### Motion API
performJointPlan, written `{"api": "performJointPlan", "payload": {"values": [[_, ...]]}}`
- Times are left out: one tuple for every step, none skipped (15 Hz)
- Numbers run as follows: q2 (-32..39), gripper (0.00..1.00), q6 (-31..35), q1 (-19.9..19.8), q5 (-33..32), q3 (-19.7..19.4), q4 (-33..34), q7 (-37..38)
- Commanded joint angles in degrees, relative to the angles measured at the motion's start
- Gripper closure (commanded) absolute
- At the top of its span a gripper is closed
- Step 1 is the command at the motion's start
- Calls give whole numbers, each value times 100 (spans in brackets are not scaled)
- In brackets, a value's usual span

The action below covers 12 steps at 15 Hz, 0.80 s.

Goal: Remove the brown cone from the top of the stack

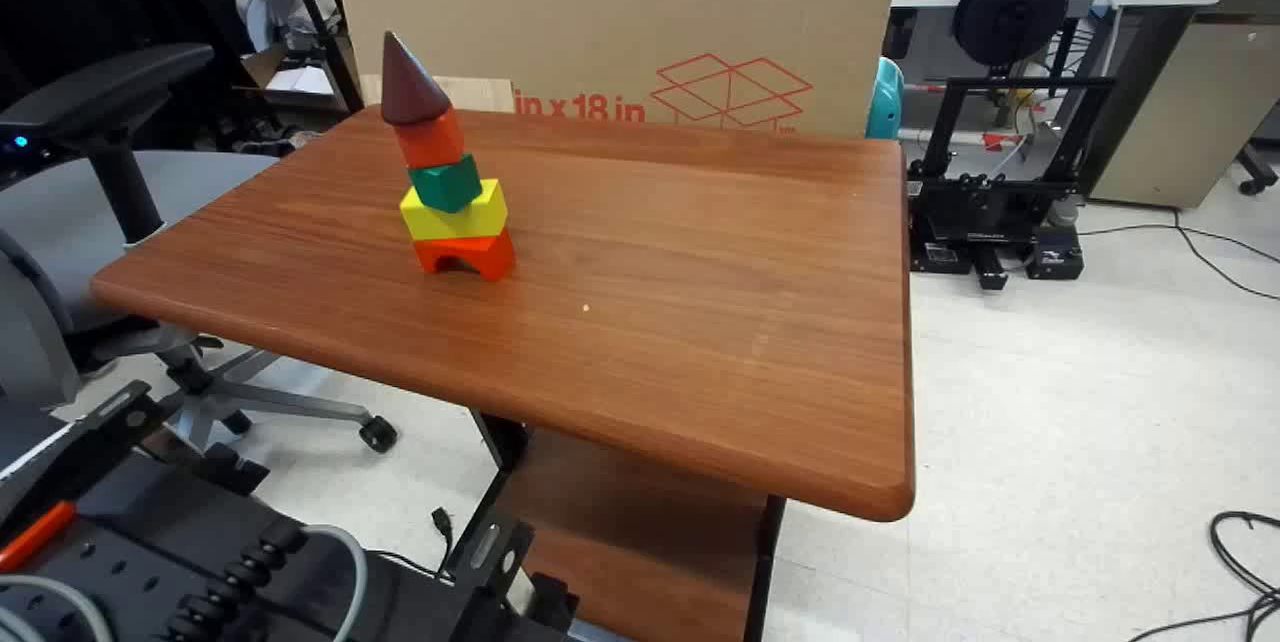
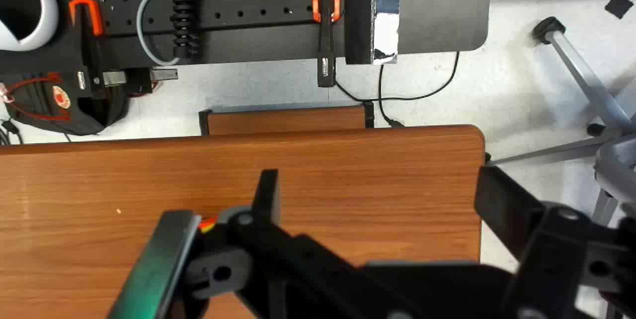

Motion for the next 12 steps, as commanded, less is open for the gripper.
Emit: {"api": "performJointPlan", "payload": {"values": [[7,0,-6,104,-26,-103,5,19],[7,0,-6,104,-26,-103,5,19],[7,0,-6,104,-26,-103,5,19],[7,0,-6,104,-26,-103,5,19],[7,0,-6,104,-26,-103,5,19],[7,0,-6,104,-26,-103,5,19],[44,0,32,101,65,-157,31,-121],[61,0,77,68,48,-202,49,-167],[60,0,121,23,34,-265,71,-200],[62,0,155,-31,0,-343,100,-211],[71,0,173,-65,-14,-424,137,-273],[96,0,229,-118,-31,-521,177,-341]]}}
